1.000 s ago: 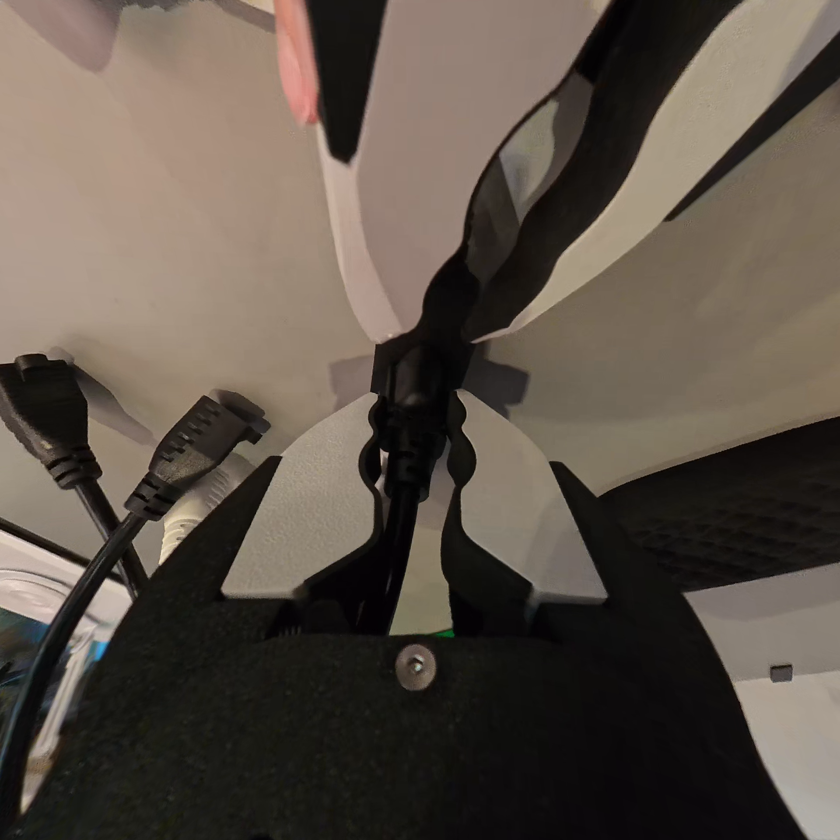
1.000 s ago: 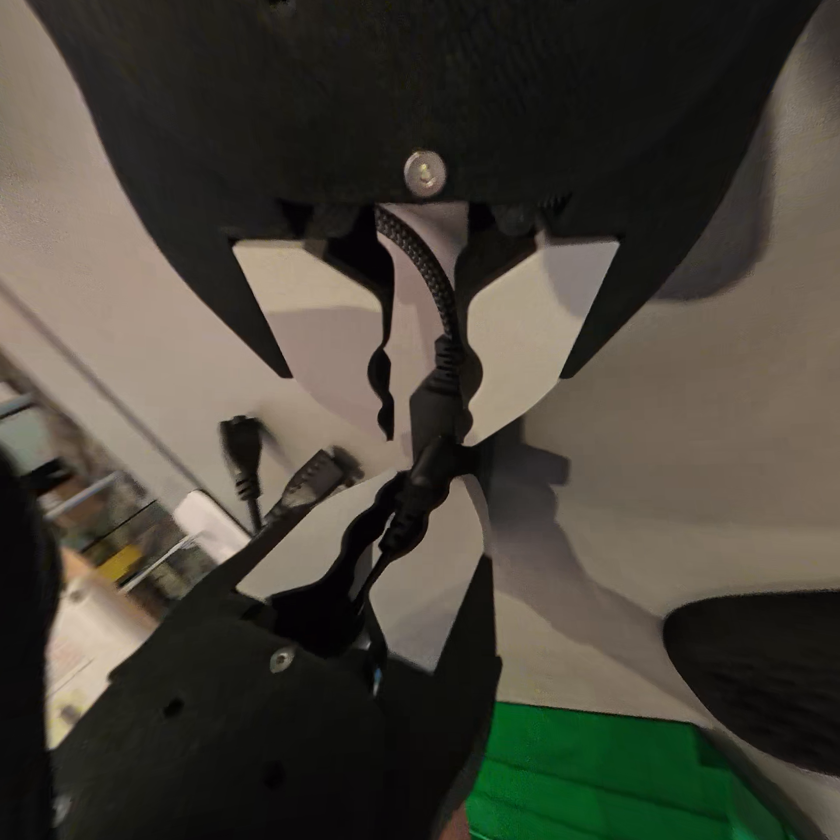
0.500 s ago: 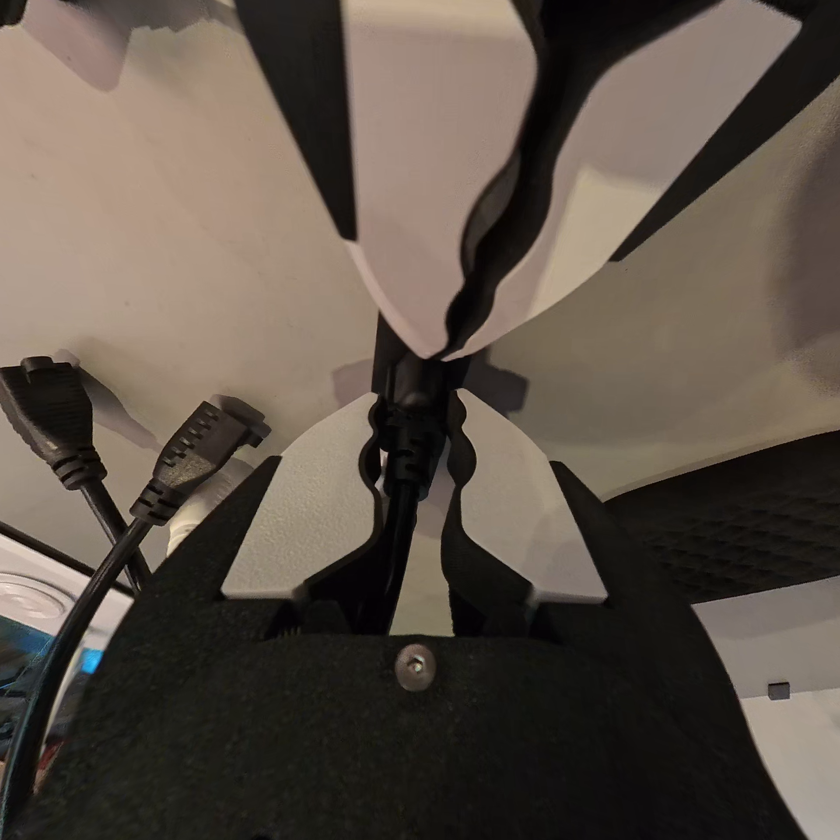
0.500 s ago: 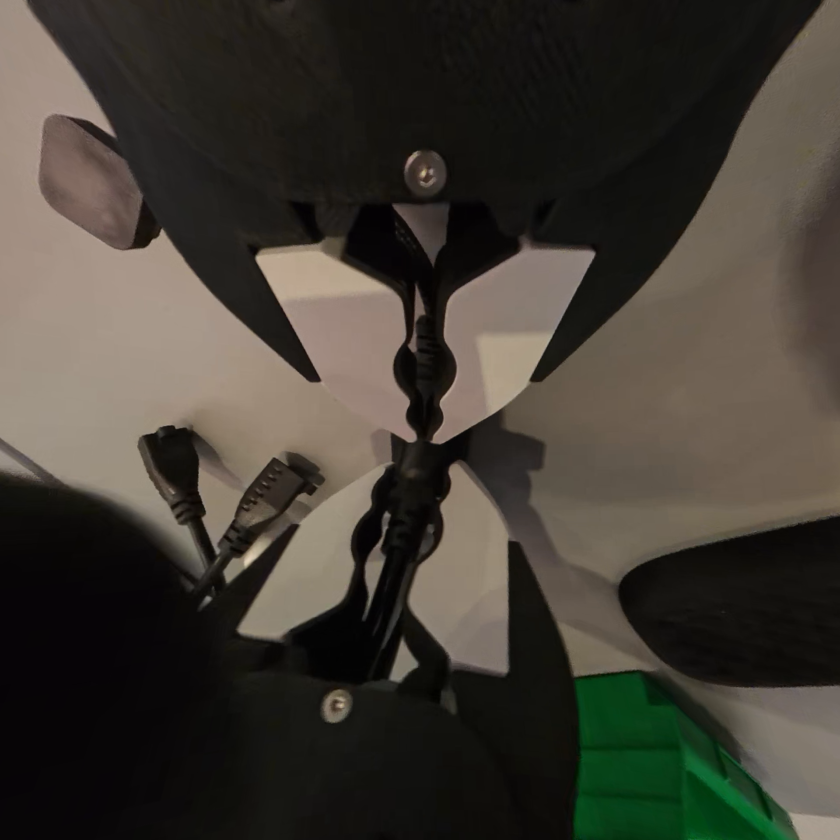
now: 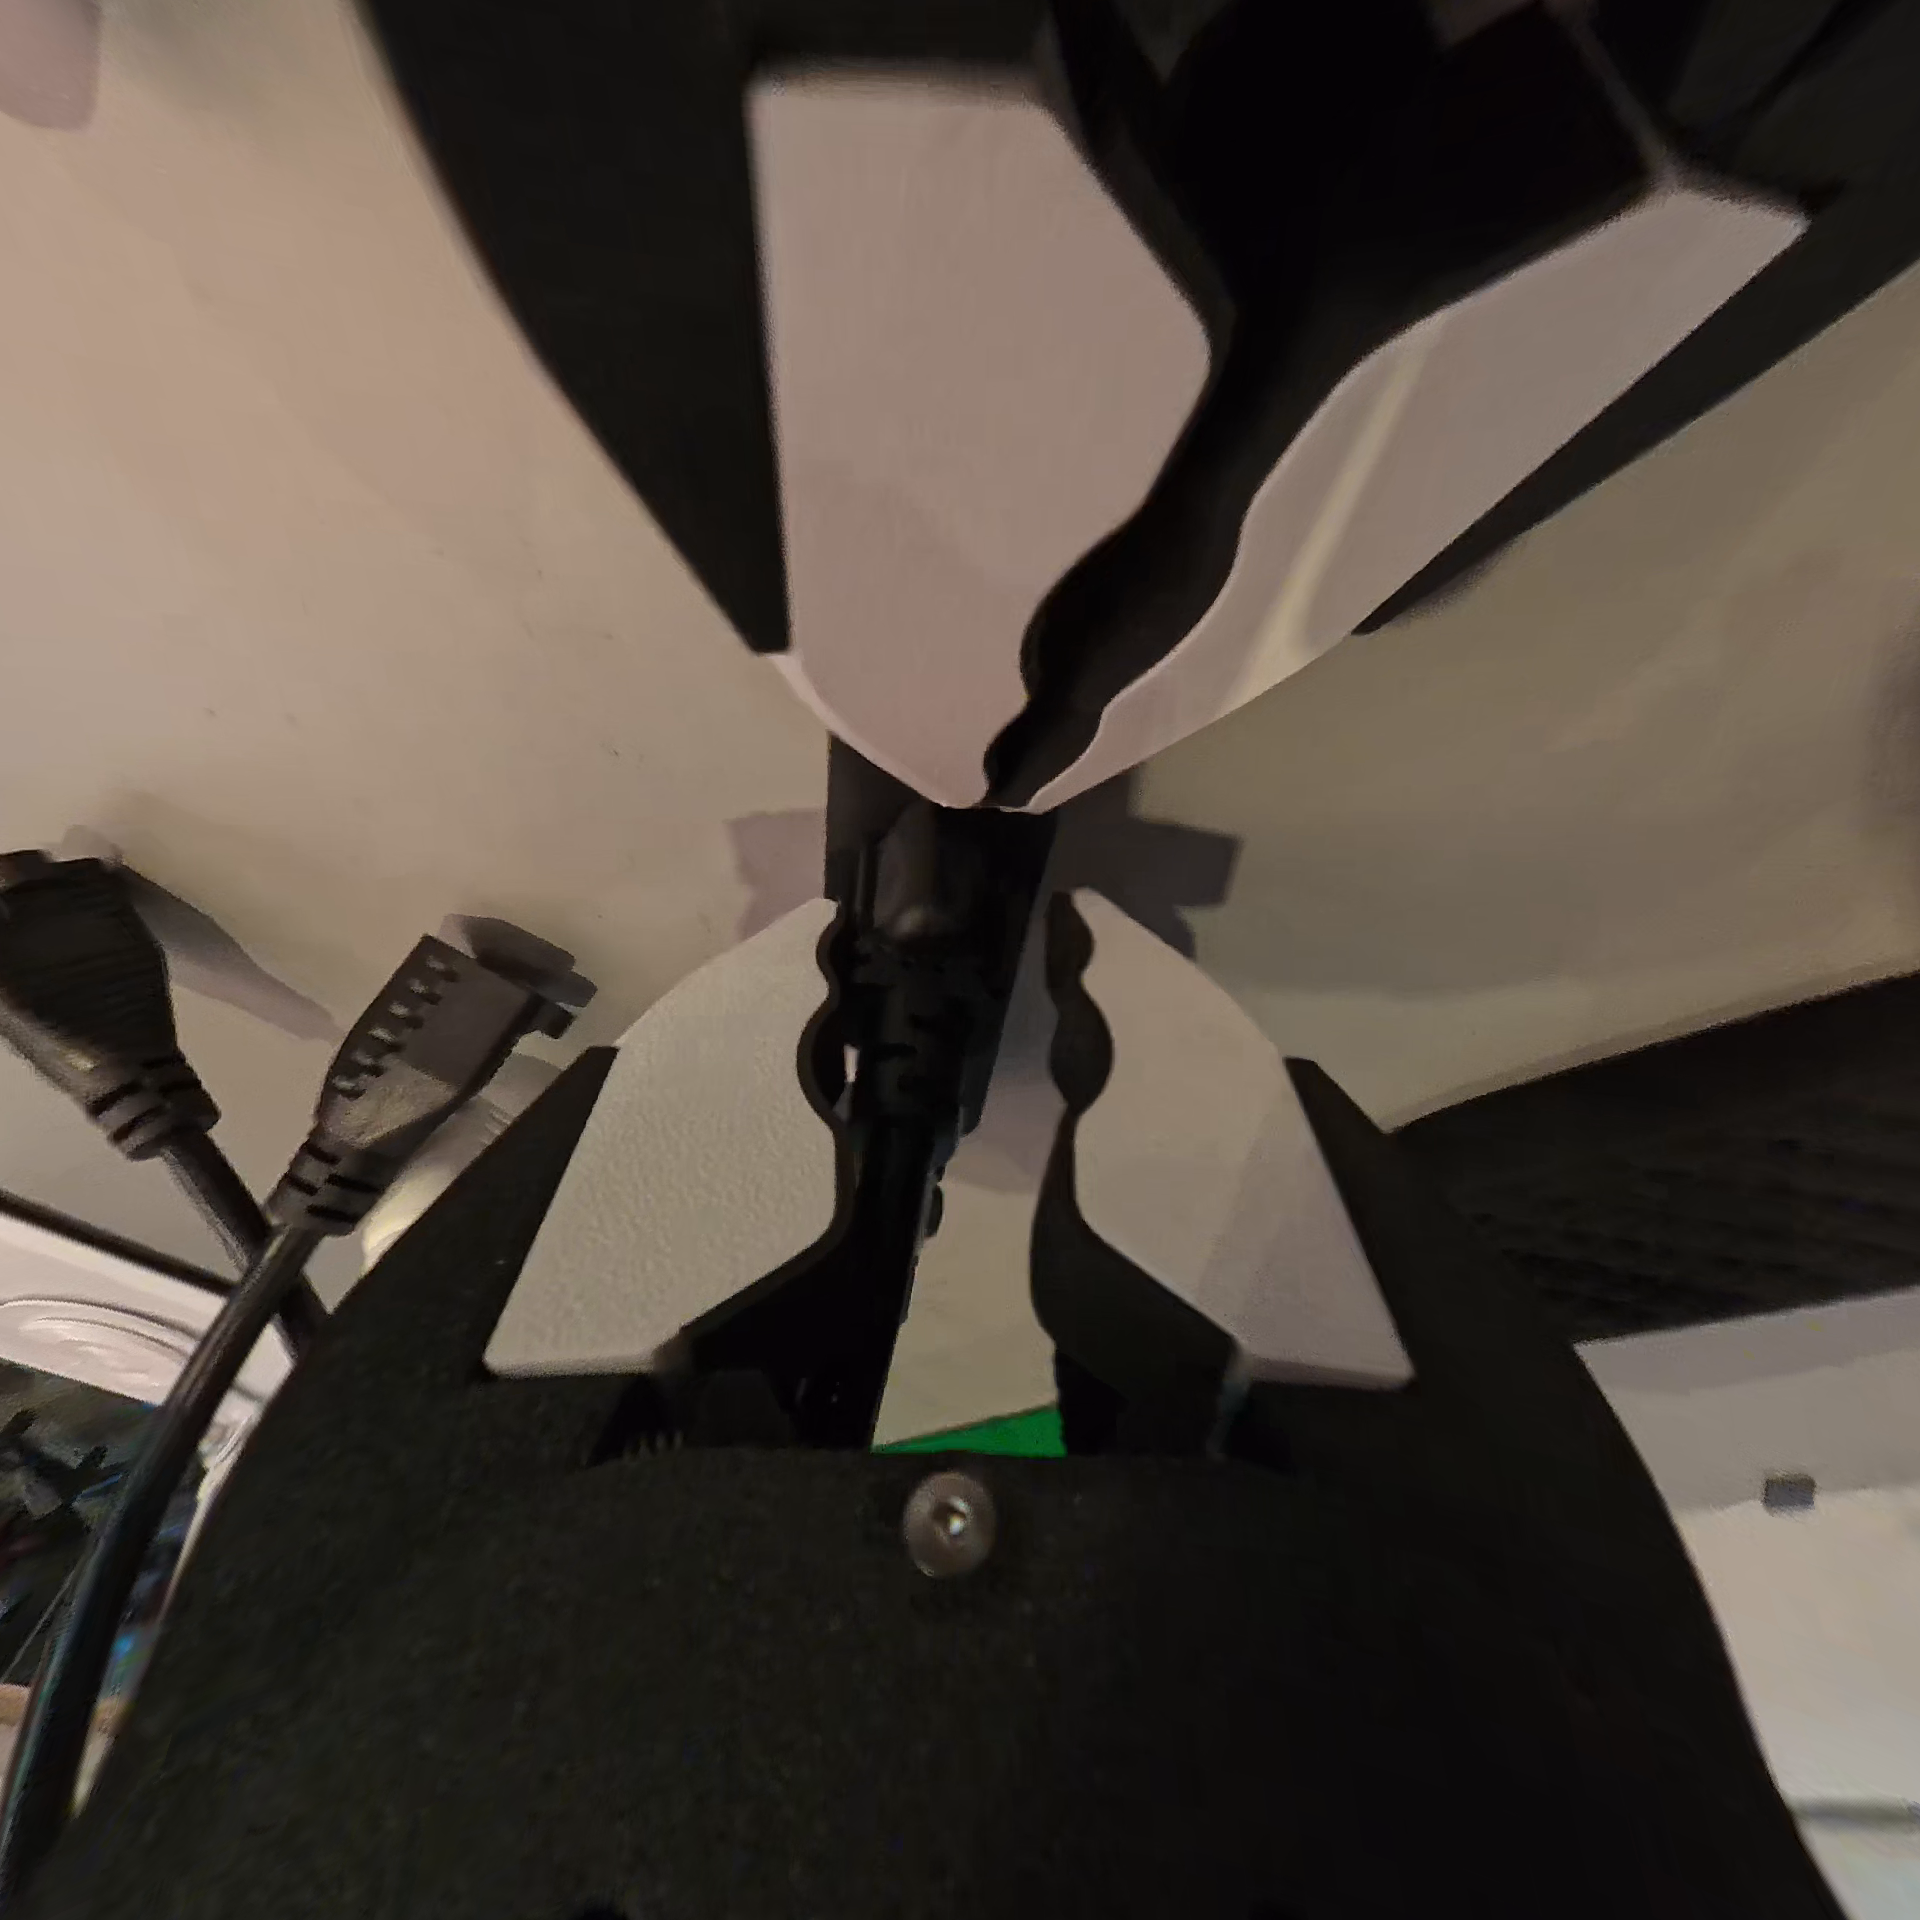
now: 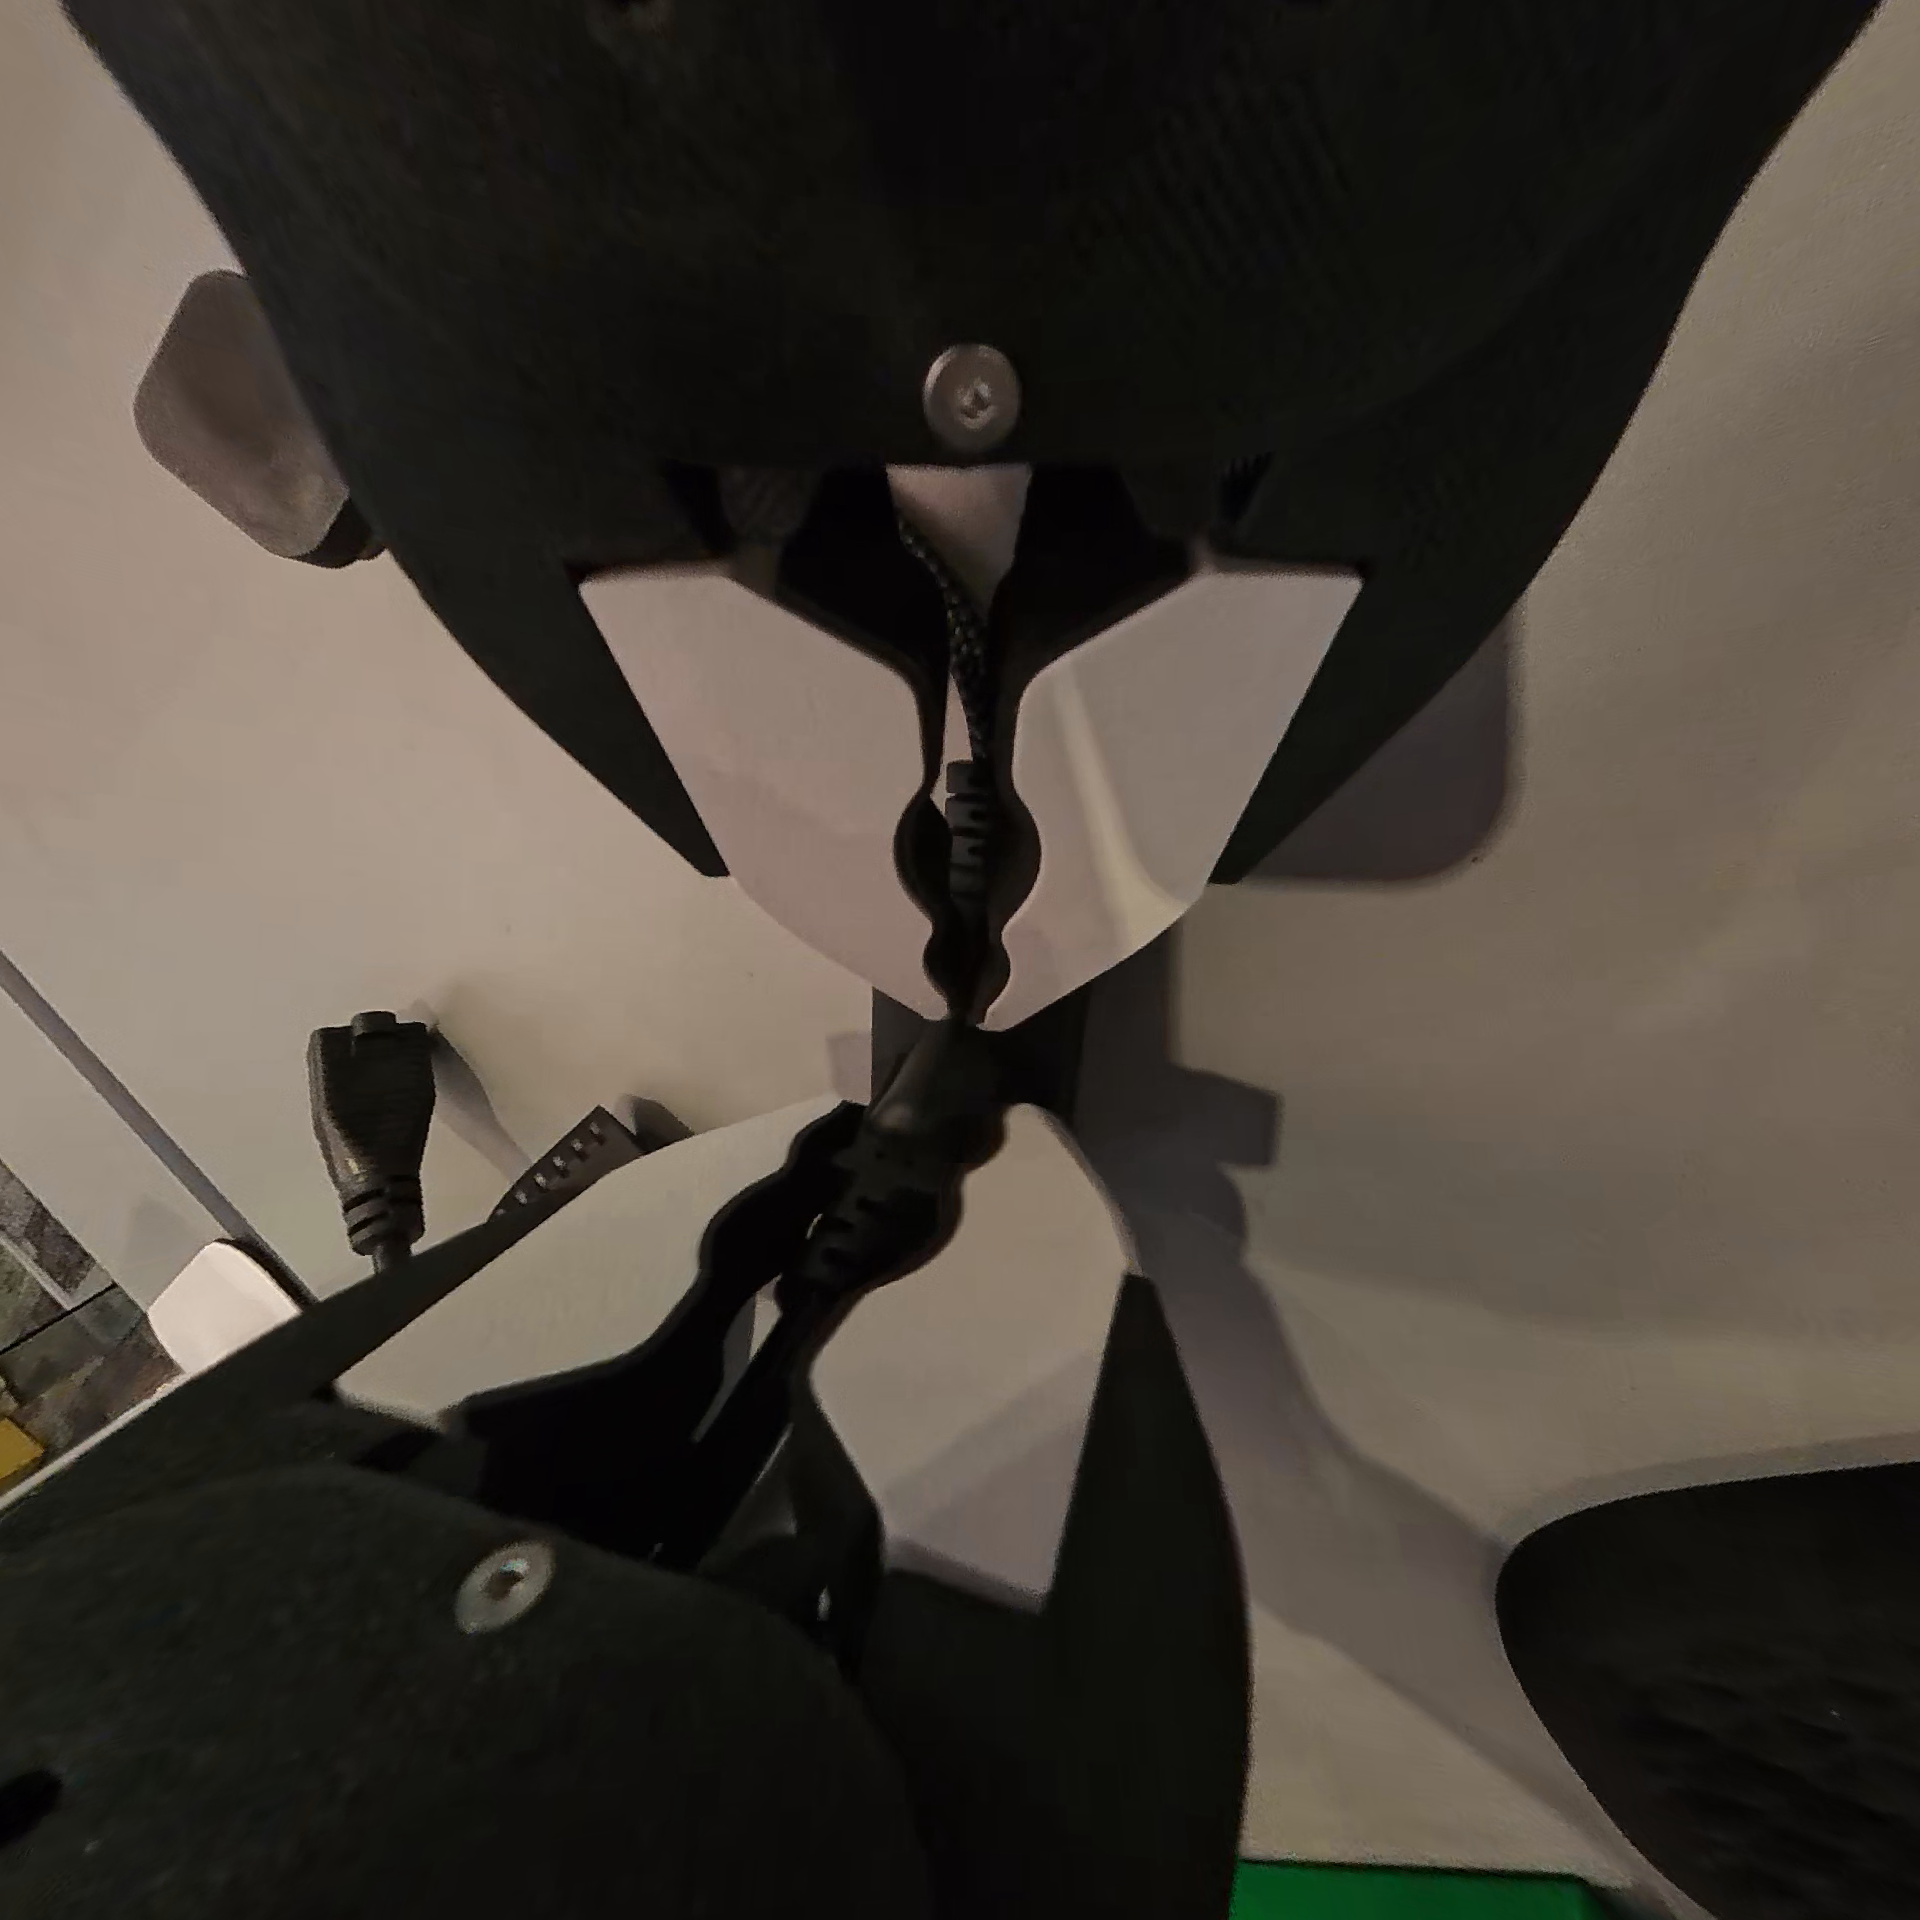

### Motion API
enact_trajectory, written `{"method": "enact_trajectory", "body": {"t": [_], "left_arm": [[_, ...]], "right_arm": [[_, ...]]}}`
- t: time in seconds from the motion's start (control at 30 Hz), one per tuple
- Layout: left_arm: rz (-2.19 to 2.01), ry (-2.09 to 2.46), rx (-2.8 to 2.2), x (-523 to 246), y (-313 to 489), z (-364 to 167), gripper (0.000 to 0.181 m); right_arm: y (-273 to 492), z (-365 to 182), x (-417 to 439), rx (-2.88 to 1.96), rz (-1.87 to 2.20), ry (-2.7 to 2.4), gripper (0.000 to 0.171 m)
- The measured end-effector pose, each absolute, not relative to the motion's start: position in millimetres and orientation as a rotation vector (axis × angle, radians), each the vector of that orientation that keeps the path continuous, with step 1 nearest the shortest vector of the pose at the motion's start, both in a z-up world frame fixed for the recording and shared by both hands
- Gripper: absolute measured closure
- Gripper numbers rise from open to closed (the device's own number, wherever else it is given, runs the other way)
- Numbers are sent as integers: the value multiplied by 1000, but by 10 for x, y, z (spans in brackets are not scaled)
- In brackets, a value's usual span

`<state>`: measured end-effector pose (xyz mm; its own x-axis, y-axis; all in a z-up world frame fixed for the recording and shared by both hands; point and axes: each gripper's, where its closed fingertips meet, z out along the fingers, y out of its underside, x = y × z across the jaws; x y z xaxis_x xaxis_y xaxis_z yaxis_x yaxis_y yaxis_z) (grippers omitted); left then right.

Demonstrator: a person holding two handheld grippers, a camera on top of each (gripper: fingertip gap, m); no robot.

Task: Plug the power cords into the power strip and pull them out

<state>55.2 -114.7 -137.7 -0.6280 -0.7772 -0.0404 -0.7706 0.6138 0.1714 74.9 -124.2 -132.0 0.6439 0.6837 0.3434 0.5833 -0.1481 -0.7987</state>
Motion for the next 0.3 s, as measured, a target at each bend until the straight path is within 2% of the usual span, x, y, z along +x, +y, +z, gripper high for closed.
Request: {"method": "enact_trajectory", "body": {"t": [0.03, 0.1, 0.3], "left_arm": [[-311, -2780, 1324, 530, -1125, -1393, 142], [-305, -2782, 1324, 542, -1116, -1386, 148], [-302, -2802, 1302, 553, -1100, -1376, 149]], "right_arm": [[-1241, -1318, 747, -1826, 119, -1012, 168], [-1240, -1317, 743, -1826, 127, -1012, 168], [-1228, -1318, 743, -1830, 121, -1007, 168]]}}
